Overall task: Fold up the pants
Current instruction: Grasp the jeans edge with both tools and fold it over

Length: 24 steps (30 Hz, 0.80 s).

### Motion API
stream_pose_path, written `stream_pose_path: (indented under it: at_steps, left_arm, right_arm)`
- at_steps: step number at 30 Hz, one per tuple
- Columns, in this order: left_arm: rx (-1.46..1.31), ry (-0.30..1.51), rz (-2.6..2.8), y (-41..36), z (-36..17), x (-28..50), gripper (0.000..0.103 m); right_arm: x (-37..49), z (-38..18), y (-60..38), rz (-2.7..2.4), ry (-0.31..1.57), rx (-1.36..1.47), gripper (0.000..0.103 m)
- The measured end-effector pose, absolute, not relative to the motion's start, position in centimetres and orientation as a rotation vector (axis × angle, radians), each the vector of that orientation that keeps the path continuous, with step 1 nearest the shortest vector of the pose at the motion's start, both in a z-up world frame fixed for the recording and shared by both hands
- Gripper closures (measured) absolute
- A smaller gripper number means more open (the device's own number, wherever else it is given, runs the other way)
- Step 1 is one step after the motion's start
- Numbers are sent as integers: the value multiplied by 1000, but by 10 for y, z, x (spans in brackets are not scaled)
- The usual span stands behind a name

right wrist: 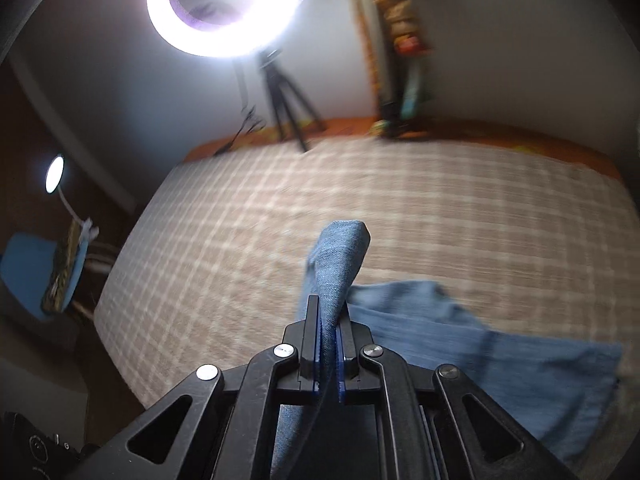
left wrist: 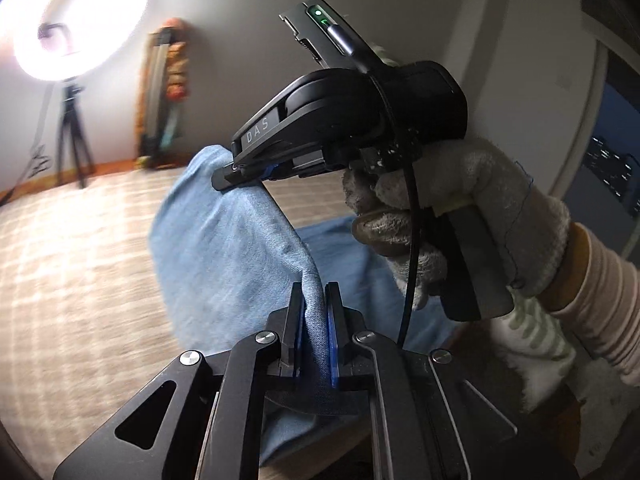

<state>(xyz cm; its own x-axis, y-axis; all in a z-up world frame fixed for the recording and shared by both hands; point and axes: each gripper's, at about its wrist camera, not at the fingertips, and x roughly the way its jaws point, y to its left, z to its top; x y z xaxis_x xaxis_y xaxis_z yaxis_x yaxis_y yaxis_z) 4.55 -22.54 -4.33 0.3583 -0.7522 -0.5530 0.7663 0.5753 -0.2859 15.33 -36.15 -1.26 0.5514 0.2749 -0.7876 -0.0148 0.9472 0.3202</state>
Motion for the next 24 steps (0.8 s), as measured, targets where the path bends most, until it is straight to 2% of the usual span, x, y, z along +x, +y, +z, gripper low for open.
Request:
stream_pose_path:
  at_steps: [12, 24]
  left_arm:
    - [117, 711, -1156, -326, -41, 16, 95]
    - [188, 779, -1245, -396, -67, 4, 95]
  right_arm:
    - [86, -11, -478, 33, 910, 377, 100]
    - [58, -35, -549, -45, 910, 426, 101]
